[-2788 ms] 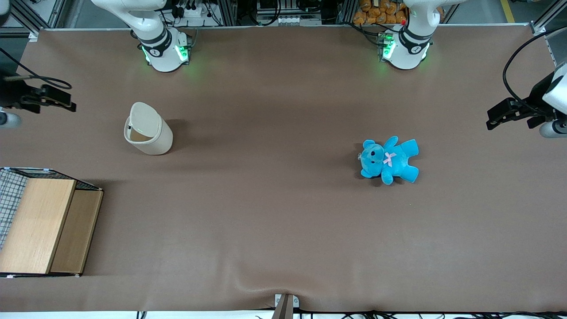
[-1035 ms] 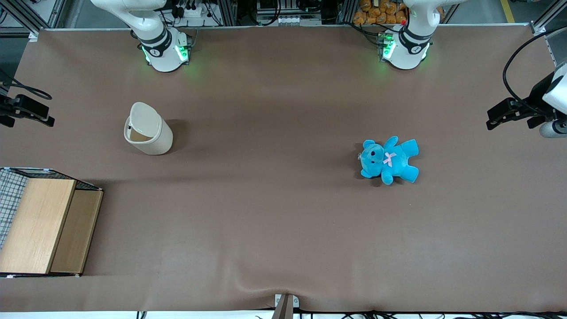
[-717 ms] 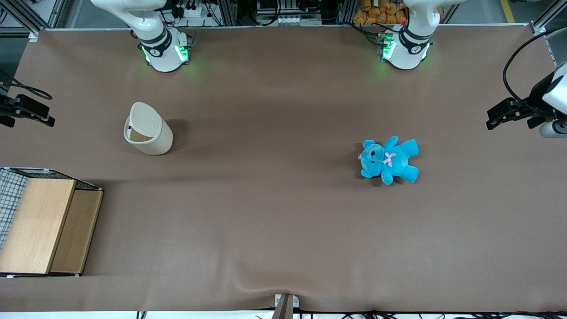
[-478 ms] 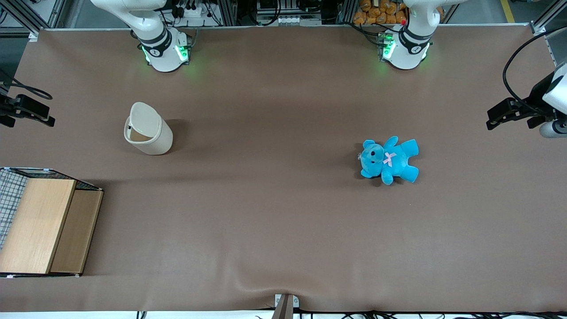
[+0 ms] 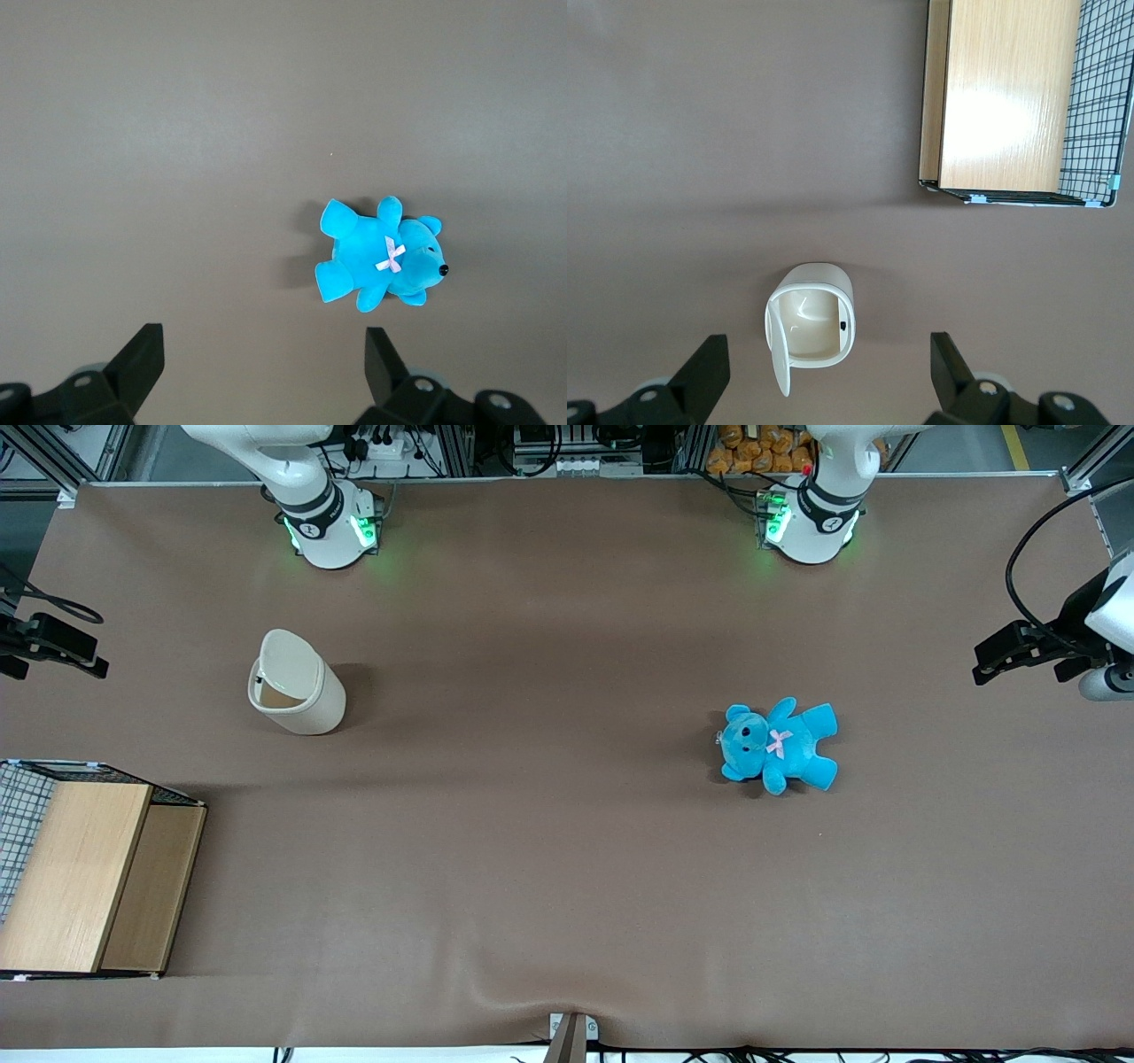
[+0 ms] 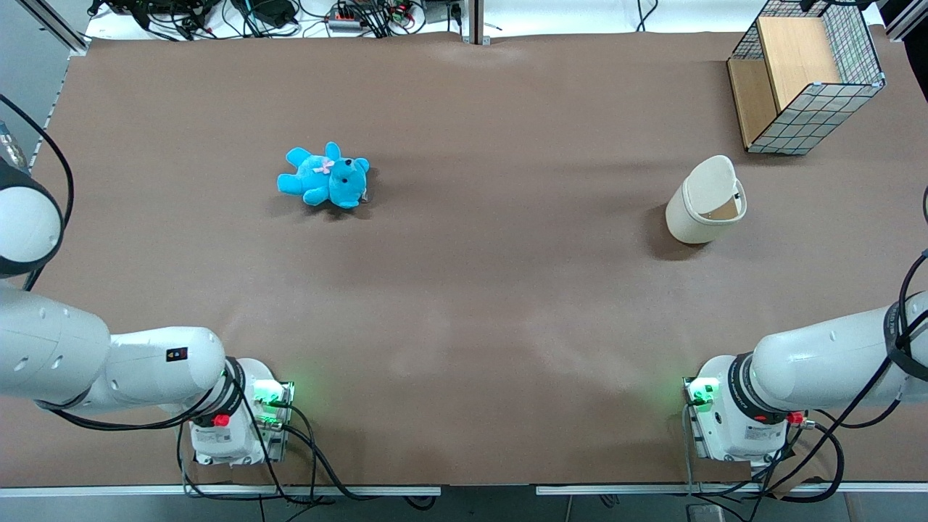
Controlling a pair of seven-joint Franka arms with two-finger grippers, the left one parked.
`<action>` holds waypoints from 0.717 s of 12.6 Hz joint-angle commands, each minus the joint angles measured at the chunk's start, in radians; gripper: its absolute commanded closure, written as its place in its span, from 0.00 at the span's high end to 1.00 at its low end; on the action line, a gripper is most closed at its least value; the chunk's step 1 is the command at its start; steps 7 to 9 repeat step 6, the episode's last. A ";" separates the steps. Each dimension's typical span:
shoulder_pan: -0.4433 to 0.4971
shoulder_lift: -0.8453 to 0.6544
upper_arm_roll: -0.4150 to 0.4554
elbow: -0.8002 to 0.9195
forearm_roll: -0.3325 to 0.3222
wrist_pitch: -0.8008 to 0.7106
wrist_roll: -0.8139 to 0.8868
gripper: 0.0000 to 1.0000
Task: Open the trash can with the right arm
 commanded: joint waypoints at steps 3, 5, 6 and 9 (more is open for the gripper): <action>0.014 0.012 -0.007 0.025 -0.016 -0.011 -0.004 1.00; 0.008 0.014 -0.009 0.025 -0.016 -0.011 -0.007 1.00; 0.009 0.012 -0.009 0.021 -0.016 -0.011 -0.001 1.00; 0.009 0.012 -0.009 0.021 -0.016 -0.011 -0.001 1.00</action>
